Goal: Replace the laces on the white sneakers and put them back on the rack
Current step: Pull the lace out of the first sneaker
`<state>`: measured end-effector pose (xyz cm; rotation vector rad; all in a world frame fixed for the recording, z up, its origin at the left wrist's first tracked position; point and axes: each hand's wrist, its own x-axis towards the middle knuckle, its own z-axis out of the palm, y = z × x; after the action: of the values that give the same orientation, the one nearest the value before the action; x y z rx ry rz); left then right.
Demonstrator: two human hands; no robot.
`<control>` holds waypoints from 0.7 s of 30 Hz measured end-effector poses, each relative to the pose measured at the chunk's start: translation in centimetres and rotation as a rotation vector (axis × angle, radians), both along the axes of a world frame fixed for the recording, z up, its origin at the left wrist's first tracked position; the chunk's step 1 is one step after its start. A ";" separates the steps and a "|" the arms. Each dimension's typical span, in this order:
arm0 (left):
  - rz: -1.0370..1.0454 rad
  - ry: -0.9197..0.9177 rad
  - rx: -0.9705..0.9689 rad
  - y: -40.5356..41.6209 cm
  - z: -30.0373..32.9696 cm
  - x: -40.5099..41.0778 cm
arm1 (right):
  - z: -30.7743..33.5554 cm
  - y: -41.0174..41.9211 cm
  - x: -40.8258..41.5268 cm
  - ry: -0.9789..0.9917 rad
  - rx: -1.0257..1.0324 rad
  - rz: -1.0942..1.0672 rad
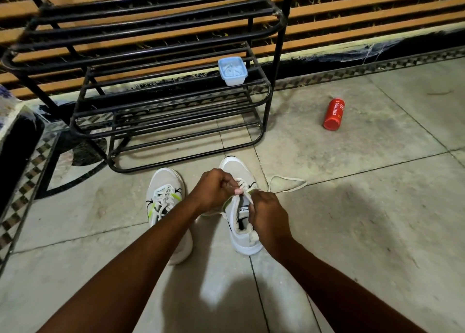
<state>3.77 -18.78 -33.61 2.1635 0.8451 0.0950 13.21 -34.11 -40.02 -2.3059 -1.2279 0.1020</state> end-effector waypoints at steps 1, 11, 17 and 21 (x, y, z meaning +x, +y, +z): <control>-0.015 -0.012 0.054 0.1 0.1 0.1 | 0.0 0.0 0.0 -0.006 -0.001 0.000; 0.463 0.017 0.578 2.1 2.0 2.0 | 0.4 -0.1 0.0 0.082 -0.057 0.039; 0.275 0.019 0.475 2.4 -0.8 -0.4 | 0.7 -0.2 -0.1 0.111 -0.084 0.015; -0.242 0.099 0.414 1.1 -0.6 0.0 | 0.5 -0.2 -0.3 0.102 -0.035 0.004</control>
<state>3.72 -17.69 -34.16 2.6630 0.6518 0.0428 12.93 -34.30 -39.49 -2.2985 -1.1877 0.2416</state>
